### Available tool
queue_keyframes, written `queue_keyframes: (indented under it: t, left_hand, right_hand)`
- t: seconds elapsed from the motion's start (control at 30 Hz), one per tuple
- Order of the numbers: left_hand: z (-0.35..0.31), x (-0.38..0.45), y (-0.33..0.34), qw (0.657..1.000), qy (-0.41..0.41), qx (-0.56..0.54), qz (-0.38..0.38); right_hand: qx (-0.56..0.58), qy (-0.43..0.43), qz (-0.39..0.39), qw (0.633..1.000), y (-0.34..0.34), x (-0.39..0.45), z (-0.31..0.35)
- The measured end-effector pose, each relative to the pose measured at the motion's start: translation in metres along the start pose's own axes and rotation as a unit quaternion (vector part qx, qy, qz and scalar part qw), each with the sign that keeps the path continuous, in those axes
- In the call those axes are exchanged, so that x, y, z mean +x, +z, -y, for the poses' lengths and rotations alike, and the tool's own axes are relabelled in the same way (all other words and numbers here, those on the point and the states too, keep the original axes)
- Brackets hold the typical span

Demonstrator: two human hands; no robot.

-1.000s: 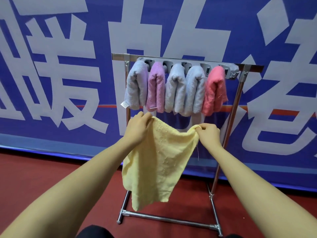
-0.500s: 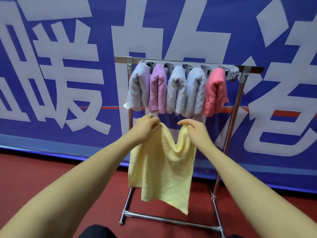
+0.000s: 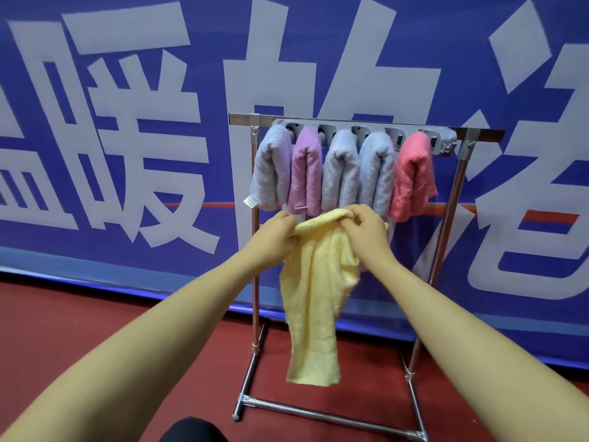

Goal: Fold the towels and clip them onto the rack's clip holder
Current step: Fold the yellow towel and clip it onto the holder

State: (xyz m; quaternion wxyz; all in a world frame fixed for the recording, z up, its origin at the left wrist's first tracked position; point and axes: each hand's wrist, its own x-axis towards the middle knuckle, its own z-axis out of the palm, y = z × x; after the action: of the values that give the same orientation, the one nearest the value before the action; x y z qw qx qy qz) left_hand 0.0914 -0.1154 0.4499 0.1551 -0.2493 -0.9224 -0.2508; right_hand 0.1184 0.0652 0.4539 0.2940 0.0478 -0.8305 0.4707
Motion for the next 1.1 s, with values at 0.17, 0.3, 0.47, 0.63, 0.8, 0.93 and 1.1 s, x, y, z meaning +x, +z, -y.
queue_keyframes:
  t: [0.17,0.3,0.47,0.63,0.8,0.93,1.1]
  left_hand:
    - [0.010,-0.008,0.012,0.988,-0.142,0.039,-0.044]
    - [0.006,-0.010,0.011,0.978,-0.155,-0.112,-0.088]
    - [-0.005,-0.008,0.006,0.935,-0.209,-0.250,-0.139]
    - [-0.014,-0.006,0.003,0.918,-0.236,-0.260,-0.184]
    - [-0.009,-0.009,0.006,0.960,-0.177,-0.136,-0.171]
    - [-0.004,-0.008,0.011,0.960,-0.176,-0.133,-0.171]
    - [-0.002,-0.011,0.011,0.963,-0.180,-0.072,-0.186]
  right_hand:
    - [-0.028,0.017,-0.004,0.999,-0.005,-0.001,-0.005]
    - [-0.068,0.037,-0.001,0.997,-0.009,-0.008,-0.015]
    - [-0.049,0.070,-0.031,0.996,-0.016,-0.011,-0.032]
    - [-0.002,0.095,-0.022,0.995,-0.028,-0.011,-0.038]
    - [-0.037,0.082,-0.070,0.993,-0.036,-0.008,-0.045]
    - [-0.090,0.061,-0.071,0.992,-0.033,-0.009,-0.047]
    - [-0.124,0.065,-0.075,0.987,-0.028,-0.008,-0.043]
